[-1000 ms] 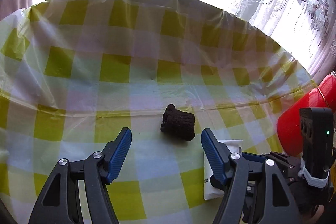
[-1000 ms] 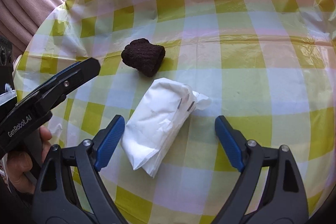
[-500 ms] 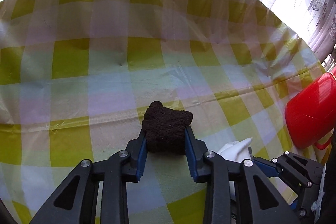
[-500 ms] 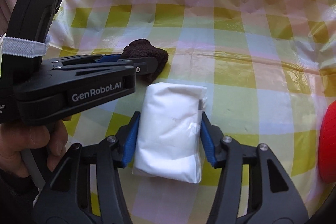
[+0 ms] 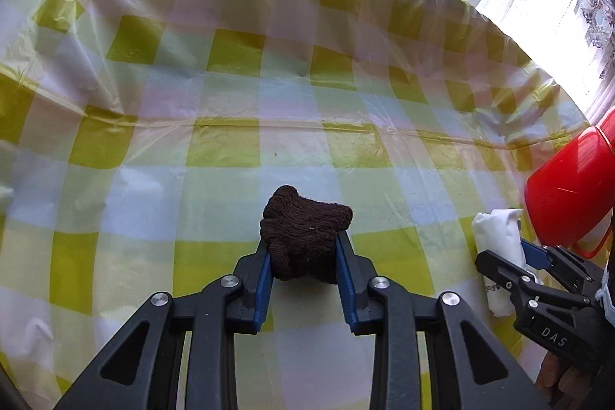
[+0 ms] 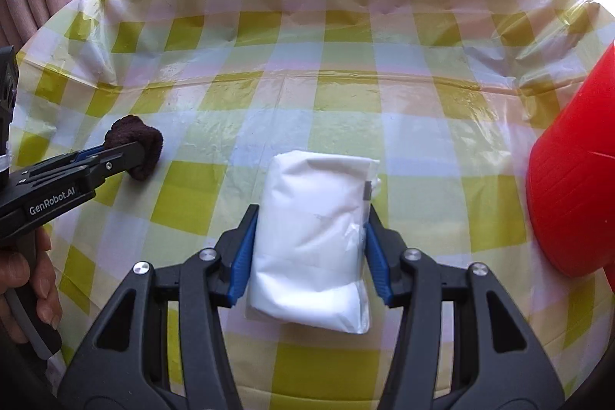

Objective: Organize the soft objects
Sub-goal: 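Grasp the white packet with the right tool while the left tool grasps the brown knit sock, then carry the white packet and brown sock to the white box and release them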

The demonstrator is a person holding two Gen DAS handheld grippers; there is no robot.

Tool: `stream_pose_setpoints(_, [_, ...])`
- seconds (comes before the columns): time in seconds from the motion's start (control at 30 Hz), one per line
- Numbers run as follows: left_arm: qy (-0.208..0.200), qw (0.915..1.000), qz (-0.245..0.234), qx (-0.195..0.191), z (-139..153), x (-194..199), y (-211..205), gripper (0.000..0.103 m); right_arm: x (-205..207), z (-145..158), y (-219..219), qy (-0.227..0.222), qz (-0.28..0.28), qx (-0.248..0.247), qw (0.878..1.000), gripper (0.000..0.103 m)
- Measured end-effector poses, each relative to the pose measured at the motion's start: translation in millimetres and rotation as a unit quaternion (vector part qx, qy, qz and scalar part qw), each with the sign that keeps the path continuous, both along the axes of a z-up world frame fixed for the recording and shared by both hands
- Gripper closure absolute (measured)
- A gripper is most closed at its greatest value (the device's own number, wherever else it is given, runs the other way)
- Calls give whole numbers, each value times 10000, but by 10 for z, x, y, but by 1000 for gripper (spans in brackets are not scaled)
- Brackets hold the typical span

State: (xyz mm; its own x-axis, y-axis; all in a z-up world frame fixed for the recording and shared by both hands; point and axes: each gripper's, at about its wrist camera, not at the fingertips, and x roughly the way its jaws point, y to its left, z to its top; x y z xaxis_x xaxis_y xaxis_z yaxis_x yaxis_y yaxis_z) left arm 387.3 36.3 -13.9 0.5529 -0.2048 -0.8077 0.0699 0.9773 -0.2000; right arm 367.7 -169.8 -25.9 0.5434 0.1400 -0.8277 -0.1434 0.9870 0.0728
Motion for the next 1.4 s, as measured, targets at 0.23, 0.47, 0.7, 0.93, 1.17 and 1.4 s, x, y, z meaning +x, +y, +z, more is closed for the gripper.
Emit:
stream_pose_setpoints(0.23, [0,9987,500,-15,1,-735,228,72,-468,62,-363,-41,-351,25,9994,48])
stream_pose_setpoints(0.47, [14,9973,730,46,-21,-1349,186,72,-974,121,-676,-71,-611,-31,9981,48])
stream_pose_setpoints(0.7, [-11,9947,946,411,118,-1883,21,72,-1506,196,-808,-138,-664,-50,9977,48])
stream_pose_setpoints(0.93, [-70,9901,1094,875,272,-2323,-216,72,-1893,206,-804,-110,-564,-84,9983,48])
stream_pose_setpoints(1.17, [-163,9895,1005,1023,381,-2590,-347,72,-2165,277,-777,-159,-477,-163,9986,48])
stream_pose_setpoints(1.4, [-223,9893,949,1084,418,-2757,-392,72,-2320,327,-757,-176,-449,-219,9986,48])
